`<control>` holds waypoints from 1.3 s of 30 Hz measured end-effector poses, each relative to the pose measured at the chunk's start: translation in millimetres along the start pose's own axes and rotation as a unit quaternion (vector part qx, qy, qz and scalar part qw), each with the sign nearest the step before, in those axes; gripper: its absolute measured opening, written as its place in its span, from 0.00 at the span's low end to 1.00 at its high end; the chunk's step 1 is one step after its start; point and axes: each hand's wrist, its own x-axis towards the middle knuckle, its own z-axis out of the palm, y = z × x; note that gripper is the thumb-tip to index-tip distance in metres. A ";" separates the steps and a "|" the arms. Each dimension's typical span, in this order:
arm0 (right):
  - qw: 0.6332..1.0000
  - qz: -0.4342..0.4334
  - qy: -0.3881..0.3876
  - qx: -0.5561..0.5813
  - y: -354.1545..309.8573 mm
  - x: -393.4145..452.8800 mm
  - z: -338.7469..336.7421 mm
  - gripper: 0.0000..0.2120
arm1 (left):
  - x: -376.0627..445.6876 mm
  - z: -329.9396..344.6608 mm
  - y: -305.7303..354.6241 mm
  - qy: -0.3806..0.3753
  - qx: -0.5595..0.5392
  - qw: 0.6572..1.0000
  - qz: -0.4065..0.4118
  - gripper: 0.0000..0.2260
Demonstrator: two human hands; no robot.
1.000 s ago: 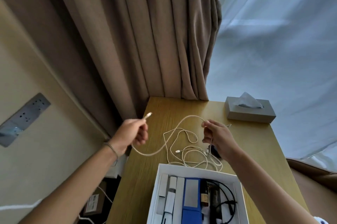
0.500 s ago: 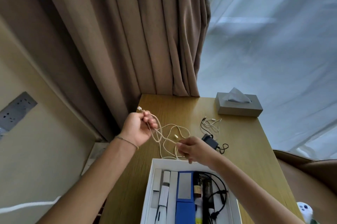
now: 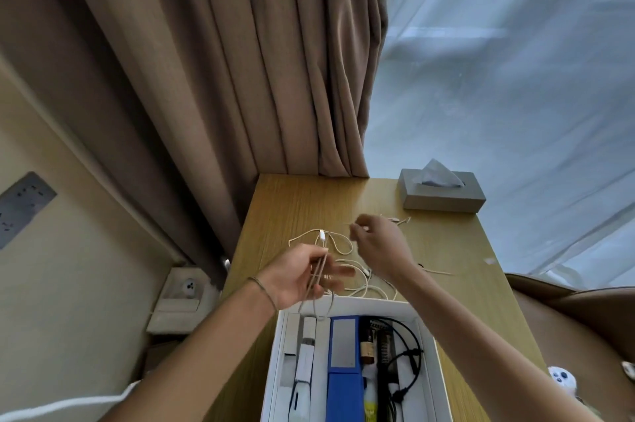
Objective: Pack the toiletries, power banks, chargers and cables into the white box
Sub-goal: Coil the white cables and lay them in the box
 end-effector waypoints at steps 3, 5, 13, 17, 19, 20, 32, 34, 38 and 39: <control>0.991 -0.094 -0.008 -0.098 -21.4 -25.2 7.8 0.13 | 4.7 10.4 1.6 0.094 -0.053 0.993 0.052 0.14; 0.977 -0.152 -0.028 -0.150 -21.1 -38.4 13.2 0.15 | 5.5 9.4 6.3 0.123 -0.097 0.983 0.095 0.17; 0.976 -0.070 -0.193 -0.076 48.5 -33.6 4.4 0.16 | -11.2 -23.2 35.7 0.061 -0.270 0.947 0.163 0.20; 0.987 0.010 -0.116 -0.114 80.7 -9.3 -19.2 0.16 | -13.9 -34.2 24.2 0.025 -0.137 0.985 0.105 0.19; 0.995 0.046 -0.075 -0.053 74.1 -1.6 -21.7 0.15 | -9.3 -27.1 7.5 0.008 -0.050 0.996 0.068 0.18; 0.997 0.055 -0.051 -0.015 66.1 -0.3 -20.9 0.15 | -6.2 -21.6 -1.5 -0.006 -0.016 0.999 0.052 0.17; 0.977 -0.019 -0.211 0.024 18.3 -68.0 20.9 0.13 | 15.8 23.5 -33.3 0.068 -0.075 0.993 0.068 0.13; 0.969 0.013 -0.242 0.040 30.2 -74.2 25.2 0.20 | 16.1 25.7 -34.3 0.080 -0.084 0.989 0.090 0.15; 0.976 0.075 -0.180 0.094 59.8 -80.3 26.3 0.20 | 20.6 26.1 -40.4 0.087 -0.158 0.979 0.098 0.20; 0.978 0.082 -0.154 0.115 66.3 -81.4 25.6 0.18 | 21.7 26.7 -43.5 0.078 -0.178 0.977 0.090 0.20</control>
